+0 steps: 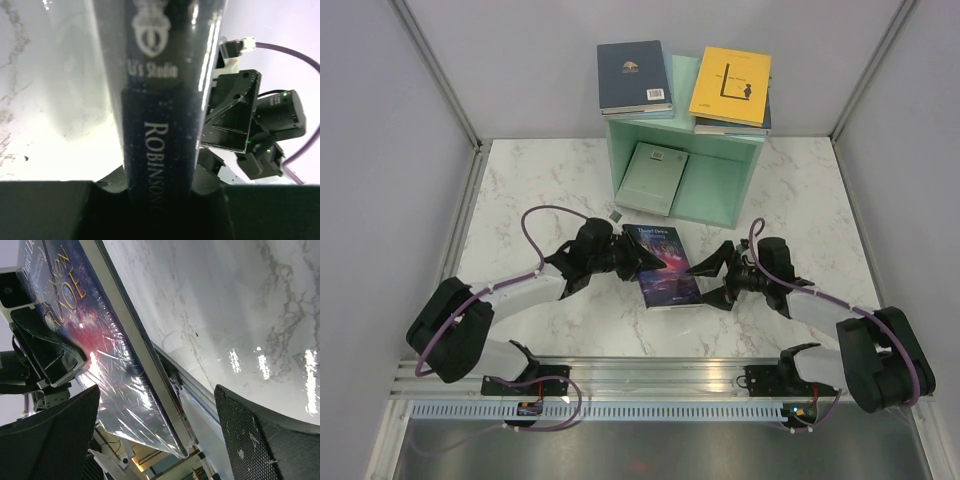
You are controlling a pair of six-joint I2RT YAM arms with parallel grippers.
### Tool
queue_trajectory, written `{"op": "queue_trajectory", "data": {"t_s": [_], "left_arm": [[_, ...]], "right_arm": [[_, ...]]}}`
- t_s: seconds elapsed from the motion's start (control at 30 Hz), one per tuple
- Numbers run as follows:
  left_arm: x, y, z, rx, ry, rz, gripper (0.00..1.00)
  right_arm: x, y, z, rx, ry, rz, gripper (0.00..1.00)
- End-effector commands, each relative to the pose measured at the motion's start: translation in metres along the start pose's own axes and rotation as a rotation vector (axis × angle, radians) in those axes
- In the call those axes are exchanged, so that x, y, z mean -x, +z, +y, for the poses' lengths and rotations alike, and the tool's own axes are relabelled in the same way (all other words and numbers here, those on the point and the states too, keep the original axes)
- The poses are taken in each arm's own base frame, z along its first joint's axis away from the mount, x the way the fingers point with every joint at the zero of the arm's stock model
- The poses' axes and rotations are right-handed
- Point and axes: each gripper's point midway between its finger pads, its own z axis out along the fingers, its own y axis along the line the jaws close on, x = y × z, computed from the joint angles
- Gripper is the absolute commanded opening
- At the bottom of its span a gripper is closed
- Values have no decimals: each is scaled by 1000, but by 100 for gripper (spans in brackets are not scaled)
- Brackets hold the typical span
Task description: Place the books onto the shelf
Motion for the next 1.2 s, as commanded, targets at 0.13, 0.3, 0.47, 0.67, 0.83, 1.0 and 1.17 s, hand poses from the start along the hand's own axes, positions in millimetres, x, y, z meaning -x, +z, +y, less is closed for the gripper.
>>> {"op": "queue_trajectory", "data": {"t_s": [0.13,0.3,0.47,0.67,0.83,1.0,1.17], "left_arm": [[-2,-16,-62,-290,-7,16,2],[-9,-9,-49,-282,-45,55,2],[-12,-1,-35,-246,-39,79,2],[-16,7,-30,-207,-8,121,2],[-20,16,-22,-147,20,174,2],[-11,15,12,99,24,148,61],[10,-29,35,301,78,35,87]], "right_arm": [[-6,-5,50,188,4,12,96],[-15,-20,82,302,-7,8,74],[-22,-33,121,376,-26,11,49],[-42,-41,166,469,-86,68,37],[-50,-42,182,493,-115,79,0],[-47,-42,185,471,-136,44,0],[-38,-41,201,429,-212,-12,0]]}}
